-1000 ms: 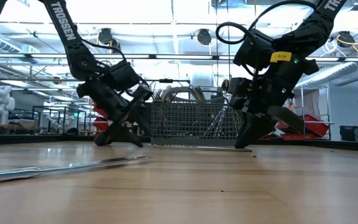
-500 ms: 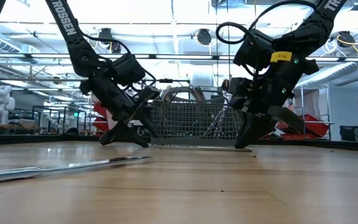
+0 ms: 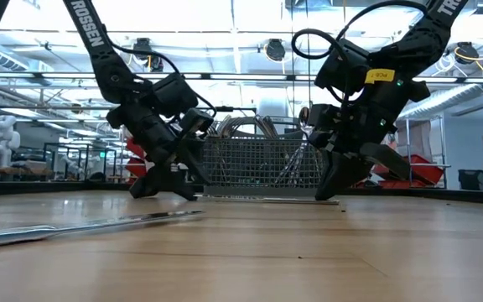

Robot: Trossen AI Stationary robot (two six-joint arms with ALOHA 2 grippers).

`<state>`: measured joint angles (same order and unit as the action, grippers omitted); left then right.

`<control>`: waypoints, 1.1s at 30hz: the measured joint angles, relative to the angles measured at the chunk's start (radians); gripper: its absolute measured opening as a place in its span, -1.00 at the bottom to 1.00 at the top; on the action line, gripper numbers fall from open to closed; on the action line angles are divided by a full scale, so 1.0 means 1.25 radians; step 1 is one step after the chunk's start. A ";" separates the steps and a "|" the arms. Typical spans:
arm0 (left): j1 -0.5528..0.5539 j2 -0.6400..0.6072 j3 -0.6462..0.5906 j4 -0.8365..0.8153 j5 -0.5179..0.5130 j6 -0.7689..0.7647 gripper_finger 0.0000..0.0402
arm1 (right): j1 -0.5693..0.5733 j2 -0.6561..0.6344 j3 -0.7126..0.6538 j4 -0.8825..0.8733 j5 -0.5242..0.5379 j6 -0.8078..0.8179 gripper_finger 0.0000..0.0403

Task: Sort silverware
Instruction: Put the silver table knife into the silverware organizer

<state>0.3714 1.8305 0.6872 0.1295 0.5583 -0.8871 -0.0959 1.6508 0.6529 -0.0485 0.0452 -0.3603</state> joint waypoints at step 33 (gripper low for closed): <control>-0.040 -0.029 -0.007 0.013 -0.096 0.052 -0.99 | -0.008 -0.043 -0.001 0.112 0.054 0.058 -1.00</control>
<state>0.3218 1.7943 0.6781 0.1462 0.4385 -0.8219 -0.1059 1.5970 0.6510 0.0916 0.1126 -0.2877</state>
